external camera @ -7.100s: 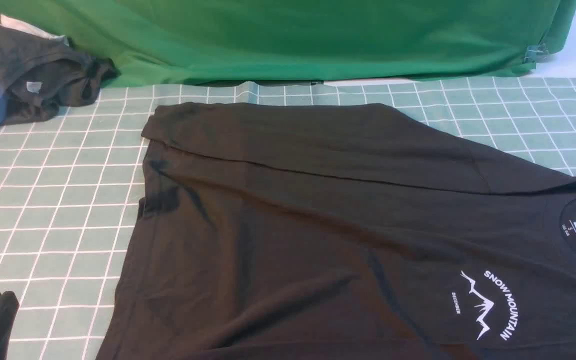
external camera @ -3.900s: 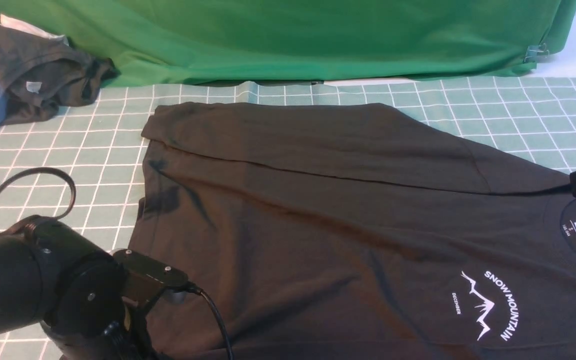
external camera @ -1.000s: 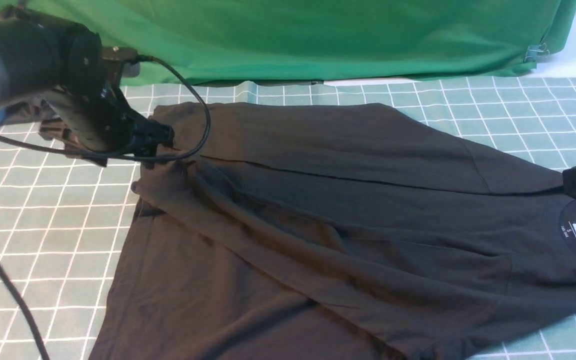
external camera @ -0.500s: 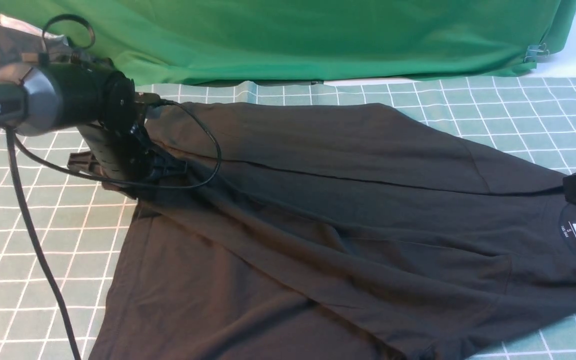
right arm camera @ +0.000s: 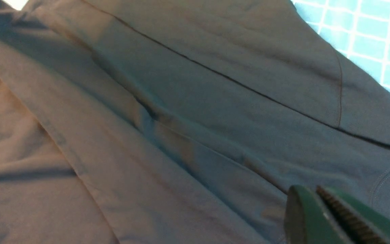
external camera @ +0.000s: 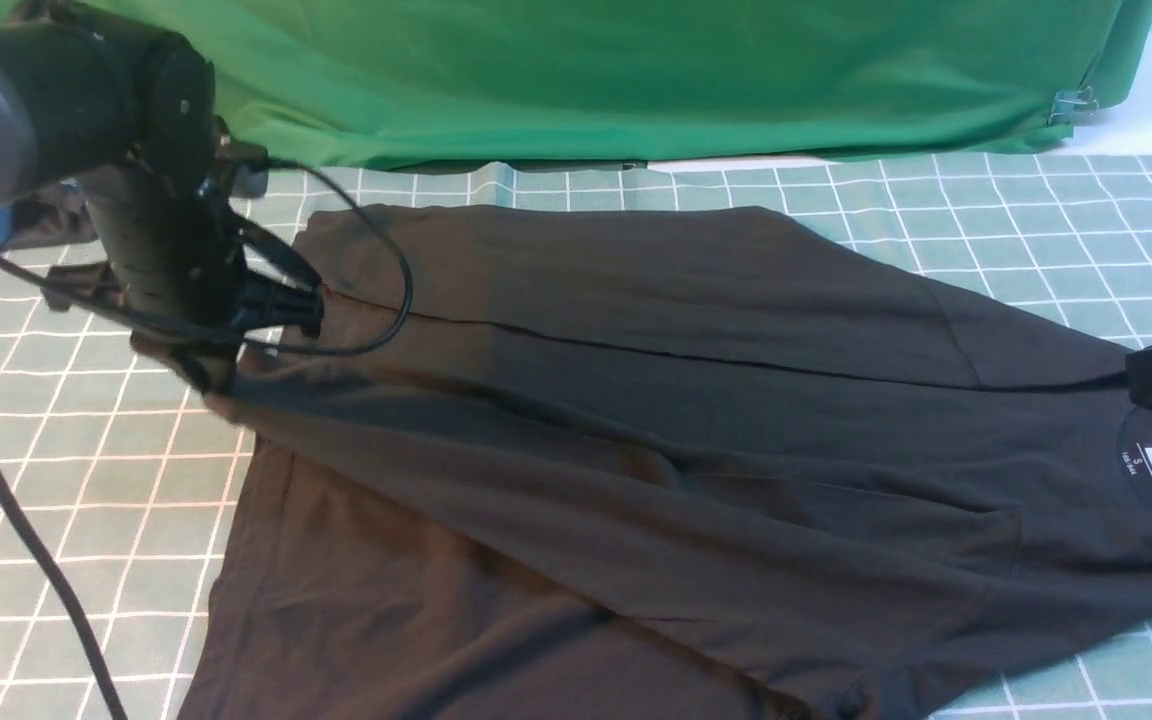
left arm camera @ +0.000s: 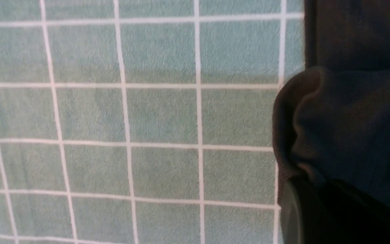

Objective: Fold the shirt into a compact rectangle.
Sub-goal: 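Fold the left side of the black T-shirt inward over its body, then grab the top left corner of the dark shirt with the left gripper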

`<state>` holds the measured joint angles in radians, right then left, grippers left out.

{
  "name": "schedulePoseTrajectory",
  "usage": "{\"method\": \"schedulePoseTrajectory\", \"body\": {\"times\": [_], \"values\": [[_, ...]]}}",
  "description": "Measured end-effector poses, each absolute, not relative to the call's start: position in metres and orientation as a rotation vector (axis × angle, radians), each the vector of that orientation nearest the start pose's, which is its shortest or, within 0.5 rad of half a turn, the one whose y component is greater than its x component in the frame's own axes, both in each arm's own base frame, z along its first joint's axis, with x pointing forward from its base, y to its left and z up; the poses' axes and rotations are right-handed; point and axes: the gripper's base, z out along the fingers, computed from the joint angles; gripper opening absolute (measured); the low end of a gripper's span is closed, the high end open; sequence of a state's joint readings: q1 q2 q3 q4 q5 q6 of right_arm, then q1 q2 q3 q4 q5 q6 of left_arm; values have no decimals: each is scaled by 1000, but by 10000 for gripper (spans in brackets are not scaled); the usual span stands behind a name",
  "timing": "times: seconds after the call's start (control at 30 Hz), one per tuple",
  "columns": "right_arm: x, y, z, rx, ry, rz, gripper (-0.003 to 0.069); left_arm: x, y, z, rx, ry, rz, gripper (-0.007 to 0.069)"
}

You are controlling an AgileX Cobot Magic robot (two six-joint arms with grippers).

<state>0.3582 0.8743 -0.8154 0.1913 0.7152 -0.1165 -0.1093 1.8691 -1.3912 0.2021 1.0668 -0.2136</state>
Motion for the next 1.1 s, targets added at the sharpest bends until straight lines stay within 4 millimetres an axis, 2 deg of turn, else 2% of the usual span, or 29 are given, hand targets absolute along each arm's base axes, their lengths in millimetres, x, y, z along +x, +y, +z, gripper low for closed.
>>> {"method": "schedulePoseTrajectory", "body": {"times": [0.1, 0.23, 0.27, 0.33, 0.37, 0.47, 0.5, 0.53, 0.6, 0.67, 0.73, 0.8, 0.87, 0.97, 1.03, 1.1], "values": [[154, 70, 337, -438, 2223, 347, 39, 368, -24, 214, -11, 3012, 246, 26], [154, 70, 337, -438, 2223, 347, 41, 367, -25, 213, 8, 3018, 245, 66], [154, 70, 337, -438, 2223, 347, 43, 367, -24, 213, 19, 3017, 251, 132], [154, 70, 337, -438, 2223, 347, 44, 367, -24, 213, 24, 3017, 256, 176], [154, 70, 337, -438, 2223, 347, 47, 367, -23, 213, 33, 3015, 272, 257], [154, 70, 337, -438, 2222, 347, 48, 368, -21, 217, 39, 3019, 303, 407], [154, 70, 337, -438, 2222, 347, 48, 369, -21, 219, 35, 3015, 304, 426], [154, 70, 337, -438, 2221, 347, 48, 371, -21, 224, 6, 3000, 302, 480], [154, 70, 337, -437, 2218, 348, 48, 375, -22, 231, -30, 2973, 293, 517], [155, 70, 337, -435, 2214, 348, 48, 385, -23, 247, -154, 2895, 255, 558], [155, 70, 338, -435, 2212, 348, 49, 393, -24, 257, -236, 2838, 196, 561], [155, 70, 338, -432, 2205, 348, 50, 408, -23, 268, -338, 2792, 24, 548], [155, 70, 338, -432, 2203, 348, 50, 419, -23, 271, -360, 2775, -106, 531], [155, 70, 338, -431, 2200, 348, 50, 443, -19, 265, -364, 2725, -224, 503], [155, 70, 338, -431, 2200, 348, 50, 453, -18, 259, -358, 2705, -221, 500], [155, 70, 338, -431, 2200, 348, 51, 472, -14, 244, -324, 2670, -165, 496]]}}
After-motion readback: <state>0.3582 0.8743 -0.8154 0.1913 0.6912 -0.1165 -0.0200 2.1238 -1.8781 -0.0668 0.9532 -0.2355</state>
